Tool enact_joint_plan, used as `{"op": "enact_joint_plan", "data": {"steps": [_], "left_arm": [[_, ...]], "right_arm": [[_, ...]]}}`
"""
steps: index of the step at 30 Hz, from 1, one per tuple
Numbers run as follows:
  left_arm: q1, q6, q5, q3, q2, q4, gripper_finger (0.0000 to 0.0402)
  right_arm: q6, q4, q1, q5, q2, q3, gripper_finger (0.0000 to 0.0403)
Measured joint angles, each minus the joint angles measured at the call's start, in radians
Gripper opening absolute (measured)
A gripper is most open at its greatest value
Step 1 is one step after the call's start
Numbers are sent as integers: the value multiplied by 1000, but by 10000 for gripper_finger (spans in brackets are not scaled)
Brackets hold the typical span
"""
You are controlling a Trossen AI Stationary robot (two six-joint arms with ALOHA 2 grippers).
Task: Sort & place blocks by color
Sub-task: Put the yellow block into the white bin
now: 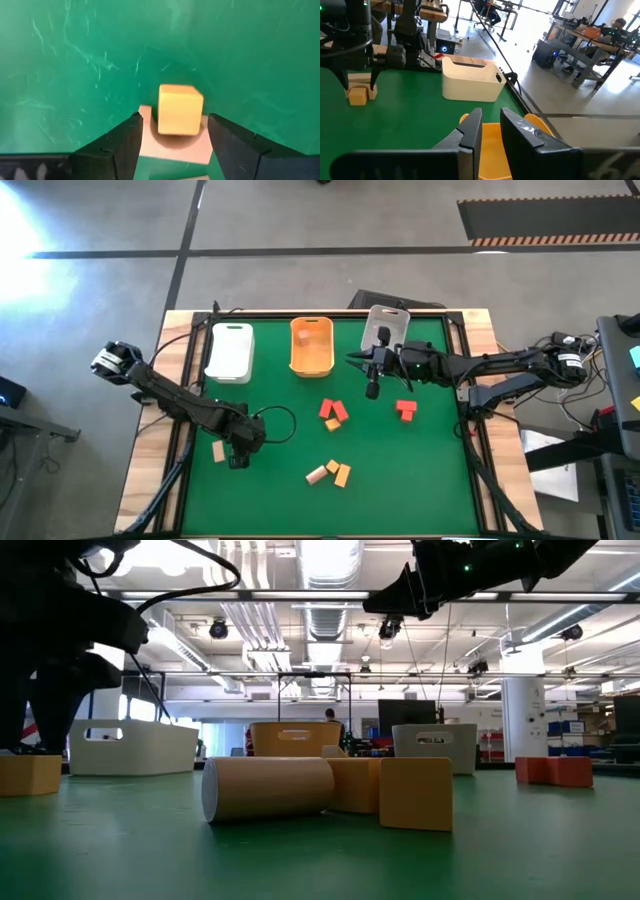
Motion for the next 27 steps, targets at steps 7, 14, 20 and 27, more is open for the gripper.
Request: {"op": "enact_joint_plan", "data": {"steps": [7,14,20,27], "left_arm": [[0,0,-19,-2,4,30,208],[-2,0,-19,-2,56,62,208],[-3,5,-16,-2,95,62,207],[-3,9,-15,-2,107,61,150]], "right_arm": [[4,0,0,0,0,0,59],[4,-10,0,0,0,0,59],[5,-12,0,0,0,0,61],[5,-11,0,0,0,0,60]]}}
